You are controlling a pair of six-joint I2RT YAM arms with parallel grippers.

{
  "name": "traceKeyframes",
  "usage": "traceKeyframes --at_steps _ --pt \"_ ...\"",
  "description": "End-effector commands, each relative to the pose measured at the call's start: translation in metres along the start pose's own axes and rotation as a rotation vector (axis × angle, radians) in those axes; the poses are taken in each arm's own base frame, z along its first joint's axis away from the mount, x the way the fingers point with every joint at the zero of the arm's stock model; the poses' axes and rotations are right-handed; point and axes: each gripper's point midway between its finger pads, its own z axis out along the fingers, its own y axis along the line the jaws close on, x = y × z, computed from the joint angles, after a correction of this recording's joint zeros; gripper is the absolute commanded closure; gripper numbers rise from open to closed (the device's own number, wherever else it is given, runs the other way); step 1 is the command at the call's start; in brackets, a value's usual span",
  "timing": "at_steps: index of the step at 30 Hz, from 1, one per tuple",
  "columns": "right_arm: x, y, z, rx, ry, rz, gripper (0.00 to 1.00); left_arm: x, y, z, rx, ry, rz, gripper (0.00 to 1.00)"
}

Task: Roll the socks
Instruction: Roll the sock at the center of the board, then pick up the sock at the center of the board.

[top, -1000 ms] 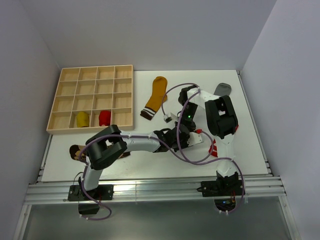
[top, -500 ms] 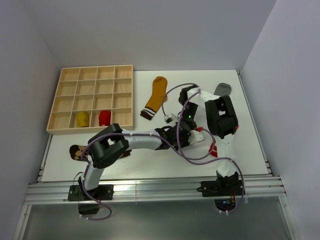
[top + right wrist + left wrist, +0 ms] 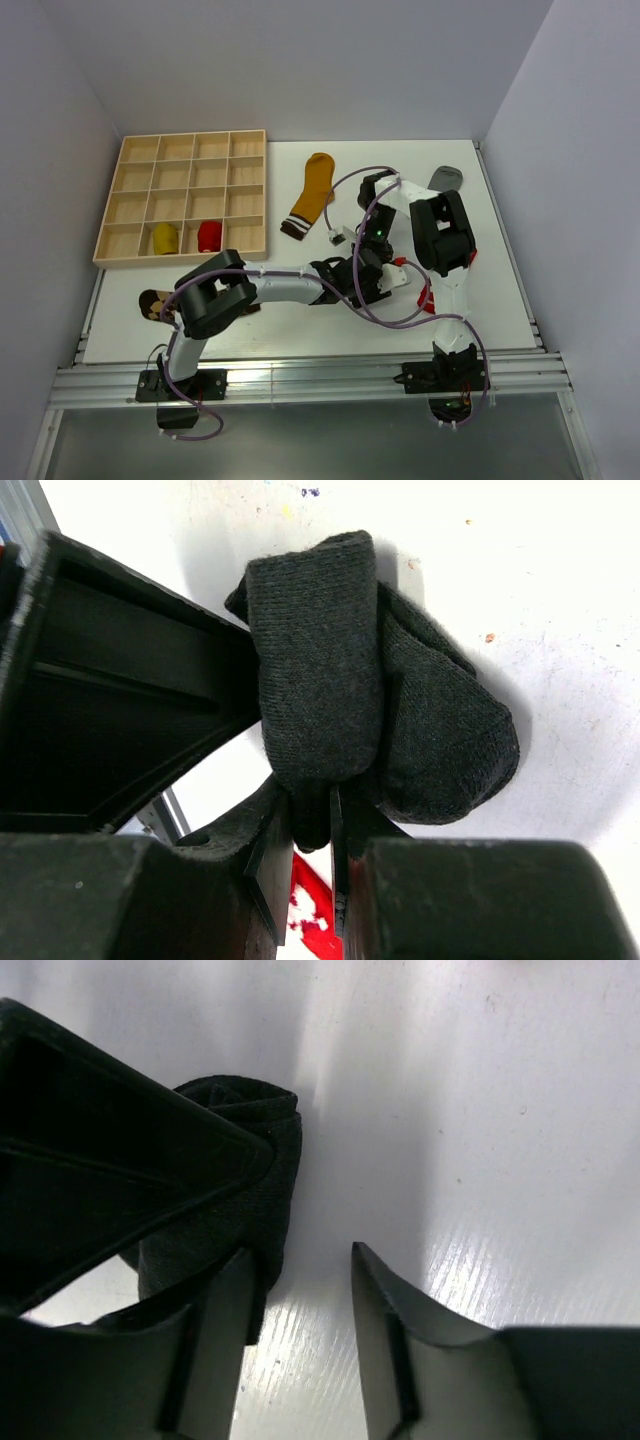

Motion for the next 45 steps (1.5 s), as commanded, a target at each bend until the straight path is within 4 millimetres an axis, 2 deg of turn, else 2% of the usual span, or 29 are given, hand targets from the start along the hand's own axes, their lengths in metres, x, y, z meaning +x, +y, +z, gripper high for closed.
traceKeyframes --at_steps 1,5,8,10,12,17,19,21,22,24,25,27,30,34,40,45 --pt "-0.003 0.001 0.013 -0.059 -0.009 0.037 0.88 0.034 0.007 0.001 -0.062 0.085 -0.004 0.48" --pt "0.001 0.003 0.015 -0.065 0.007 0.041 0.88 0.035 0.019 0.008 -0.125 0.109 0.007 0.40" --pt "0.003 0.005 0.016 -0.069 0.016 0.042 0.90 0.036 0.030 0.015 -0.190 0.109 -0.002 0.42" --pt "0.006 0.007 0.018 -0.075 0.023 0.045 0.90 0.030 0.040 0.012 -0.256 0.056 -0.005 0.42" --pt "0.007 0.008 0.018 -0.075 0.030 0.052 0.90 0.015 0.050 -0.001 -0.309 0.000 -0.010 0.42" --pt "0.007 0.006 0.017 -0.070 0.033 0.054 0.90 0.002 0.061 -0.019 -0.362 -0.049 0.015 0.42" --pt "0.008 0.005 0.017 -0.068 0.036 0.059 0.90 0.003 0.055 -0.023 -0.345 -0.064 0.041 0.41" --pt "0.008 0.005 0.017 -0.066 0.038 0.064 0.90 -0.003 0.059 -0.029 -0.394 -0.085 0.077 0.39" --pt "0.008 0.004 0.017 -0.065 0.040 0.067 0.90 0.002 0.056 -0.030 -0.393 -0.072 0.109 0.38" --pt "0.008 0.004 0.017 -0.063 0.041 0.071 0.90 -0.010 0.056 -0.037 -0.440 -0.128 0.119 0.37" --pt "0.008 0.004 0.016 -0.063 0.042 0.071 0.90 -0.004 0.051 -0.039 -0.437 -0.132 0.147 0.37" --pt "0.007 0.003 0.016 -0.060 0.043 0.073 0.90 -0.012 0.048 -0.044 -0.458 -0.168 0.165 0.35" --pt "0.006 0.001 0.015 -0.054 0.047 0.076 0.90 -0.010 0.042 -0.042 -0.438 -0.178 0.224 0.35" --pt "0.005 0.002 0.016 -0.054 0.051 0.074 0.90 -0.023 0.030 -0.044 -0.403 -0.288 0.278 0.33" --pt "-0.001 0.003 0.017 -0.053 0.053 0.062 0.90 -0.029 0.024 -0.037 -0.327 -0.308 0.267 0.34" --pt "-0.010 0.000 0.017 -0.043 0.053 0.045 0.90 -0.025 0.018 -0.027 -0.259 -0.274 0.276 0.34"
